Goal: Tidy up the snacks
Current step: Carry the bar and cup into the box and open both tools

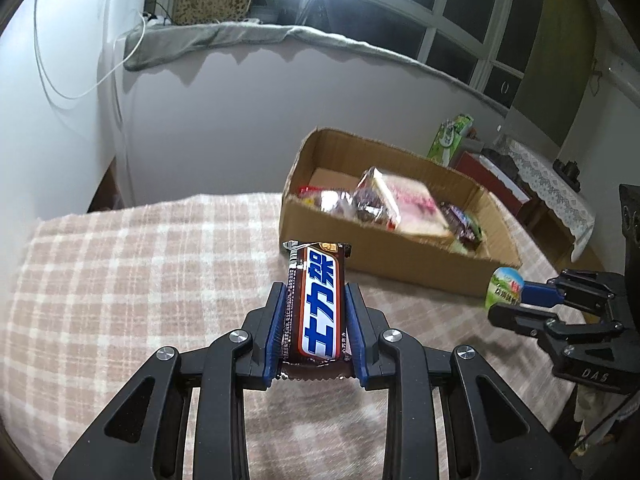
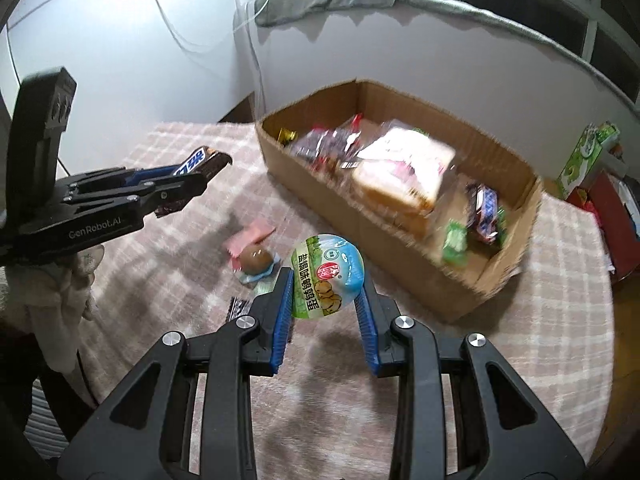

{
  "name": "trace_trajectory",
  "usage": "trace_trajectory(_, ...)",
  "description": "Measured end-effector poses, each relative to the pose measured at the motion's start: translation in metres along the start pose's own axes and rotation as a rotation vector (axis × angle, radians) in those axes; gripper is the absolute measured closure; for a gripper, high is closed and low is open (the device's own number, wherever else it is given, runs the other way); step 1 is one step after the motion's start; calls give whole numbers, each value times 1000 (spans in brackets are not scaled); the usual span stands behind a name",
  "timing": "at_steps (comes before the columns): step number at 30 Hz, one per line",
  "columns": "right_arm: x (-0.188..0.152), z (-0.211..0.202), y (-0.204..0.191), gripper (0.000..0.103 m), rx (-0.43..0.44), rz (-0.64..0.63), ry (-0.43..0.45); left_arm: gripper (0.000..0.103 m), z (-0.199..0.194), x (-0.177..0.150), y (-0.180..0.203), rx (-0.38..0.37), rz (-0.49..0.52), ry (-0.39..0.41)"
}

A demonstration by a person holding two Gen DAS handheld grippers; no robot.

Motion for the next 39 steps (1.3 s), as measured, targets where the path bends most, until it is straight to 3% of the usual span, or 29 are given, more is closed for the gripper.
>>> trace_trajectory(18, 44, -22, 64, 71, -84, 48, 77, 76, 1, 45, 33, -4, 76, 55)
trace_trajectory(39, 69, 6, 121, 71, -124, 83, 57, 76, 43, 72, 57, -16, 105, 42)
Point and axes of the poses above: each gripper's, at about its wrist camera, not at the fingertips, and z roughly the way its jaws point, y to its right, x to its top, the point moved 10 cm from there along z, roughly the way its jaws point, and after that the axes turned 4 degrees about -z, right-handed, at the moved point
